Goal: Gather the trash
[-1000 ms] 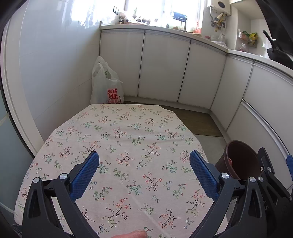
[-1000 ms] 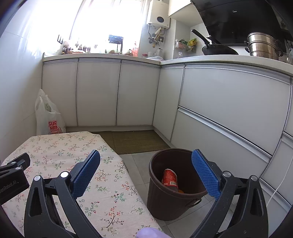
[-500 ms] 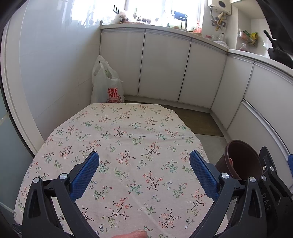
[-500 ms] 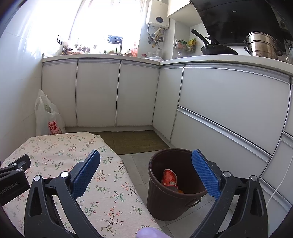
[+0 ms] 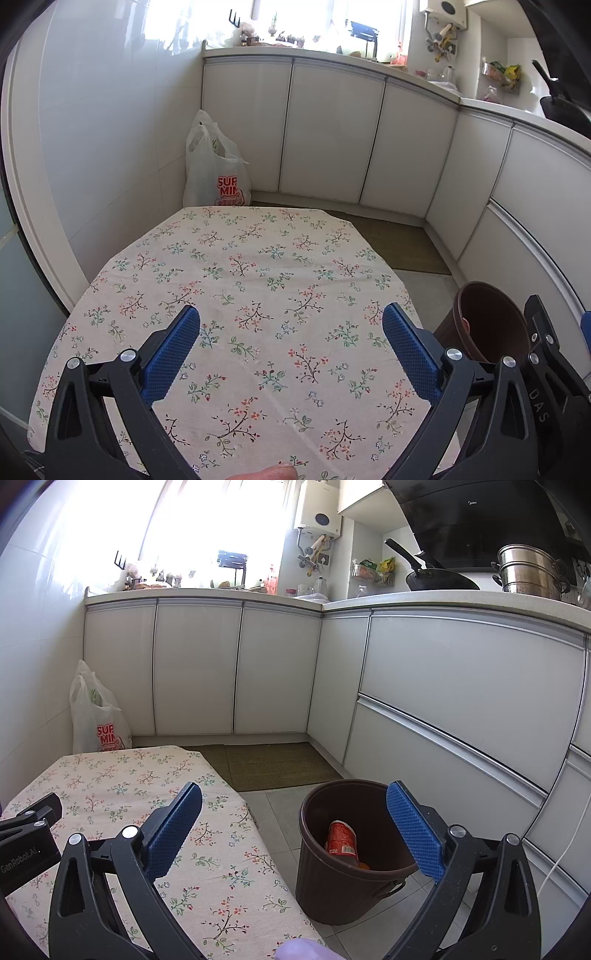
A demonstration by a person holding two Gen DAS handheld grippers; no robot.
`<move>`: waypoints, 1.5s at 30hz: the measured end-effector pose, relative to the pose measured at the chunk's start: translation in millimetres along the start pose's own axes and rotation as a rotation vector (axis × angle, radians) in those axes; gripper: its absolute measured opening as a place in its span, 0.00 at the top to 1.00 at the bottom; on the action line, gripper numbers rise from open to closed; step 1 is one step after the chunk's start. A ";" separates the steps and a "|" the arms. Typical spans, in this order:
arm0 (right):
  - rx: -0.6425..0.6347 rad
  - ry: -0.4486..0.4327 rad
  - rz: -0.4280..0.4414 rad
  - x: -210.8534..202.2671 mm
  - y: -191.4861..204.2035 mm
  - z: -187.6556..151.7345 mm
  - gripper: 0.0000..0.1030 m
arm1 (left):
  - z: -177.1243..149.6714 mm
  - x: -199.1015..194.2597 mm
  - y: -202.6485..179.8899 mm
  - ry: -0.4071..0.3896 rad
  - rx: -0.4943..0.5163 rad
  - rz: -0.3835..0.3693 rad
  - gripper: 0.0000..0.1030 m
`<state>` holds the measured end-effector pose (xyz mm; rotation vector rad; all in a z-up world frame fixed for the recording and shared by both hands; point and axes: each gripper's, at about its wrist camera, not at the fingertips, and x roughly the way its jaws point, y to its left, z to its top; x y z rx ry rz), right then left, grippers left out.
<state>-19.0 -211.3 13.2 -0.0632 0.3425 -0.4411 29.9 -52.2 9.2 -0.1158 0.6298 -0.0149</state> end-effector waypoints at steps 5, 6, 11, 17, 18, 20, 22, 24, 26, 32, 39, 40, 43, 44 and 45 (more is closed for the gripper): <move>-0.001 -0.001 -0.001 0.0 0.0 0.2 0.07 | -0.1 0.2 -0.4 0.002 0.000 0.000 0.07; -0.001 0.000 -0.001 0.1 0.1 -0.1 0.07 | 0.0 0.3 -0.3 0.003 0.000 -0.001 0.07; 0.001 -0.002 -0.002 -0.3 -0.2 -0.8 0.07 | -0.1 0.3 -0.3 0.003 0.000 -0.001 0.07; 0.000 0.000 -0.004 -0.1 -0.6 -1.7 0.07 | 0.1 0.7 -0.1 0.004 0.001 -0.001 0.07; 0.000 0.000 -0.003 -0.1 -0.7 -1.6 0.07 | 0.2 0.7 -0.1 0.003 0.001 0.000 0.07; 0.000 0.000 -0.003 -0.2 -1.1 -1.5 0.07 | 0.2 1.1 0.1 0.004 0.000 0.000 0.07; -0.001 0.001 -0.003 0.0 -0.6 -1.5 0.07 | -0.1 1.0 0.2 0.004 0.000 0.001 0.07; -0.001 0.003 -0.003 -0.1 -0.9 -1.6 0.07 | -0.4 1.2 0.4 0.005 0.001 0.002 0.07; -0.002 0.003 -0.003 0.3 -1.5 -2.0 0.07 | -1.2 1.3 0.9 0.006 -0.001 0.002 0.07; -0.002 0.004 -0.004 0.5 -1.0 -2.0 0.07 | -2.0 1.7 1.0 0.009 -0.002 0.003 0.07; -0.006 0.006 -0.004 1.2 -1.4 -2.6 0.07 | -2.0 2.8 3.0 0.012 -0.006 0.003 0.07; -0.006 0.006 -0.004 1.2 -1.6 -2.7 0.07 | -1.9 3.1 3.3 0.013 -0.004 0.003 0.07; -0.006 0.008 -0.004 1.2 -1.4 -3.0 0.07 | -2.1 2.9 2.7 0.012 0.000 0.004 0.07; -0.006 0.007 -0.004 1.1 -1.4 -2.9 0.07 | -2.5 2.7 2.6 0.012 0.002 0.004 0.07; -0.006 0.006 -0.005 0.8 -1.8 -3.1 0.07 | -2.3 2.6 2.7 0.011 0.002 0.004 0.07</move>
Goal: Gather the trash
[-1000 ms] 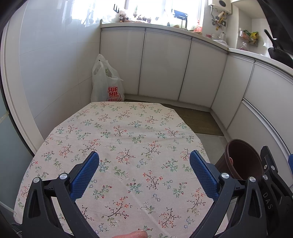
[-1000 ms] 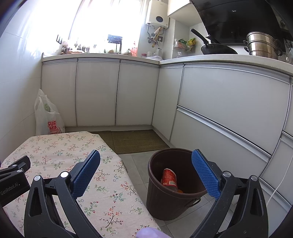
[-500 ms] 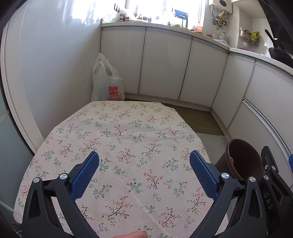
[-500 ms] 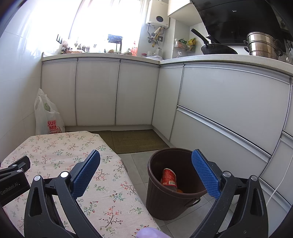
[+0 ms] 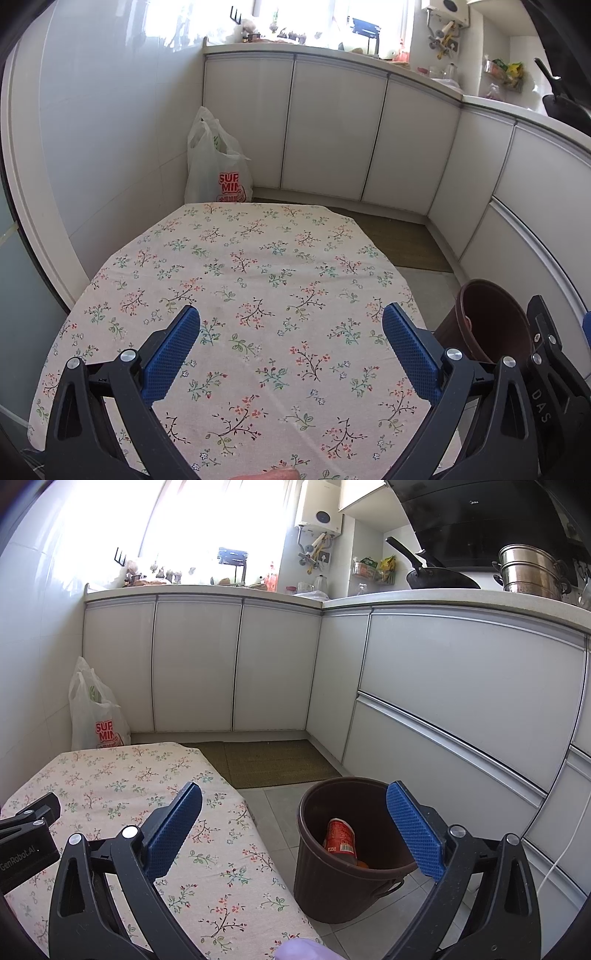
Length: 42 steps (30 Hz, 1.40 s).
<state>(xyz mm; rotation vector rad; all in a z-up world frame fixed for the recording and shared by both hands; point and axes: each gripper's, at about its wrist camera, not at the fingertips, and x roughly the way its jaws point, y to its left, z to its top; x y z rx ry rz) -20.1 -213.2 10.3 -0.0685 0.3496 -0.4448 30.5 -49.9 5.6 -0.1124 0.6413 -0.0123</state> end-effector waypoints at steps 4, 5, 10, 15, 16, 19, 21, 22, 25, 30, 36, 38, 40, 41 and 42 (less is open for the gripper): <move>-0.001 0.003 0.000 0.4 0.1 0.1 0.07 | 0.0 0.2 -0.3 0.001 0.001 0.001 0.07; -0.001 0.002 0.001 0.5 -0.1 0.3 0.07 | -0.1 0.0 -0.3 0.001 0.001 0.001 0.07; -0.002 0.003 0.001 0.6 0.2 0.2 0.07 | 0.3 0.0 -0.8 0.002 0.001 0.001 0.07; -0.004 0.003 0.001 0.6 0.6 -0.1 0.07 | 0.3 0.2 -0.4 0.002 0.002 0.000 0.07; -0.005 0.004 0.002 0.7 0.3 -0.4 0.07 | 0.4 0.1 -0.8 0.001 0.002 0.001 0.07; -0.005 0.004 0.002 0.9 0.8 -0.5 0.07 | 0.2 0.4 -1.5 0.002 0.007 0.001 0.07; -0.007 0.006 0.002 0.9 0.3 -1.4 0.07 | 0.6 0.9 -1.1 0.000 0.010 0.002 0.07; -0.008 0.006 0.004 1.3 -0.1 -2.1 0.07 | 0.5 1.1 -1.2 -0.001 0.010 0.003 0.07; -0.010 0.007 0.004 1.8 -0.3 -2.1 0.07 | 0.7 2.7 -0.1 0.003 0.011 0.001 0.07; -0.013 0.009 0.007 2.7 -1.2 -3.3 0.07 | -0.2 1.3 -4.1 -0.011 0.040 -0.013 0.09; -0.011 0.009 0.007 4.2 -2.8 -3.3 0.07 | -0.9 1.0 -5.2 -0.018 0.049 -0.026 0.17; -0.012 0.013 0.007 4.9 -2.6 -4.1 0.07 | -0.6 1.1 -5.5 -0.015 0.048 -0.037 0.17; -0.016 0.015 0.006 5.5 -2.0 -4.3 0.07 | -0.1 -0.7 -6.1 -0.015 0.040 -0.048 0.17; -0.017 0.015 0.006 5.3 -2.0 -4.3 0.07 | 0.0 -1.2 -6.2 -0.012 0.034 -0.047 0.16; -0.016 0.013 0.006 5.2 -2.2 -4.2 0.07 | 0.4 -1.0 -5.9 -0.007 0.028 -0.043 0.15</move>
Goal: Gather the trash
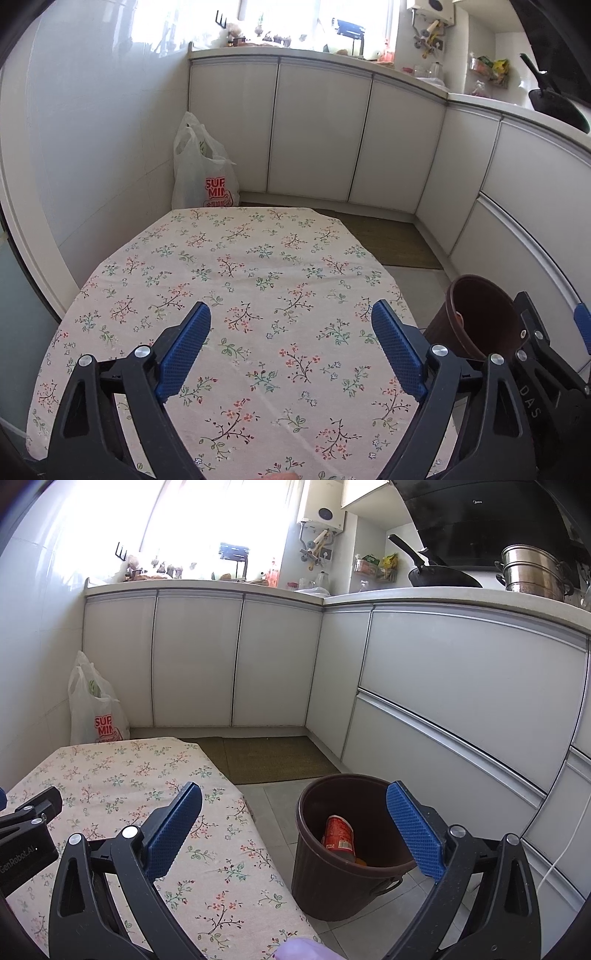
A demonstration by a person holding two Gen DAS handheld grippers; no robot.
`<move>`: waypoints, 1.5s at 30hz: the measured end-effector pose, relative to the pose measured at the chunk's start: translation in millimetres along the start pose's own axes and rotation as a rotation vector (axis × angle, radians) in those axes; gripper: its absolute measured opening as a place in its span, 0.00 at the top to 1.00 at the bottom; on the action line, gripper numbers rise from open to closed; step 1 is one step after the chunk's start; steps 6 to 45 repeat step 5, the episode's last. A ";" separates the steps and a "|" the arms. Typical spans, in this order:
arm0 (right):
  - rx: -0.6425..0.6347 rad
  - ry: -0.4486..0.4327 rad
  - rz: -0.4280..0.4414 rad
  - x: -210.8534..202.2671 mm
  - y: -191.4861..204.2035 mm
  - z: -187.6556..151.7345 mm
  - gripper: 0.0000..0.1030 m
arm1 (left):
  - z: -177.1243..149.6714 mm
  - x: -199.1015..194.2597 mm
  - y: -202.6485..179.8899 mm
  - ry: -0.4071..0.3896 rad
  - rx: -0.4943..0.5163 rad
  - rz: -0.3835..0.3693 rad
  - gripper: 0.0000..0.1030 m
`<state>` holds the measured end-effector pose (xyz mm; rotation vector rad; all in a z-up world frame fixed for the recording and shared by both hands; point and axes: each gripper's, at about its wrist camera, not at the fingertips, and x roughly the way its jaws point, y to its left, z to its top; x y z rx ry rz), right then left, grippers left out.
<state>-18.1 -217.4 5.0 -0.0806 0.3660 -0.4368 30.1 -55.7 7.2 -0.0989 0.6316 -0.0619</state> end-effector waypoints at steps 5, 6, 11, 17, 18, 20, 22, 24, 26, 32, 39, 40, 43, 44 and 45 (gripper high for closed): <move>-0.001 0.006 -0.002 1.7 -0.2 -0.2 0.07 | 0.6 1.2 0.7 0.018 -0.014 0.000 0.12; -0.001 0.006 -0.002 1.7 -0.2 -0.2 0.07 | 0.6 1.2 0.7 0.018 -0.014 0.000 0.12; -0.001 0.006 -0.002 1.7 -0.2 -0.2 0.07 | 0.6 1.2 0.7 0.018 -0.014 0.000 0.12; -0.001 0.006 -0.002 1.7 -0.2 -0.2 0.07 | 0.6 1.2 0.7 0.018 -0.014 0.000 0.12; -0.001 0.006 -0.002 1.7 -0.2 -0.2 0.07 | 0.6 1.2 0.7 0.018 -0.014 0.000 0.12; -0.001 0.006 -0.002 1.7 -0.2 -0.2 0.07 | 0.6 1.2 0.7 0.018 -0.014 0.000 0.12; -0.001 0.006 -0.002 1.7 -0.2 -0.2 0.07 | 0.6 1.2 0.7 0.018 -0.014 0.000 0.12; -0.001 0.006 -0.002 1.7 -0.2 -0.2 0.07 | 0.6 1.2 0.7 0.018 -0.014 0.000 0.12; -0.001 0.006 -0.002 1.7 -0.2 -0.2 0.07 | 0.6 1.2 0.7 0.018 -0.014 0.000 0.12; -0.001 0.006 -0.002 1.7 -0.2 -0.2 0.07 | 0.6 1.2 0.7 0.018 -0.014 0.000 0.12; -0.001 0.006 -0.002 1.7 -0.2 -0.2 0.07 | 0.6 1.2 0.7 0.018 -0.014 0.000 0.12; -0.001 0.006 -0.002 1.7 -0.2 -0.2 0.07 | 0.6 1.2 0.7 0.018 -0.014 0.000 0.12; -0.001 0.006 -0.002 1.7 -0.2 -0.2 0.07 | 0.6 1.2 0.7 0.018 -0.014 0.000 0.12; -0.001 0.006 -0.002 1.7 -0.2 -0.2 0.07 | 0.6 1.2 0.7 0.018 -0.014 0.000 0.12; -0.001 0.006 -0.002 1.7 -0.2 -0.2 0.07 | 0.6 1.2 0.7 0.018 -0.014 0.000 0.12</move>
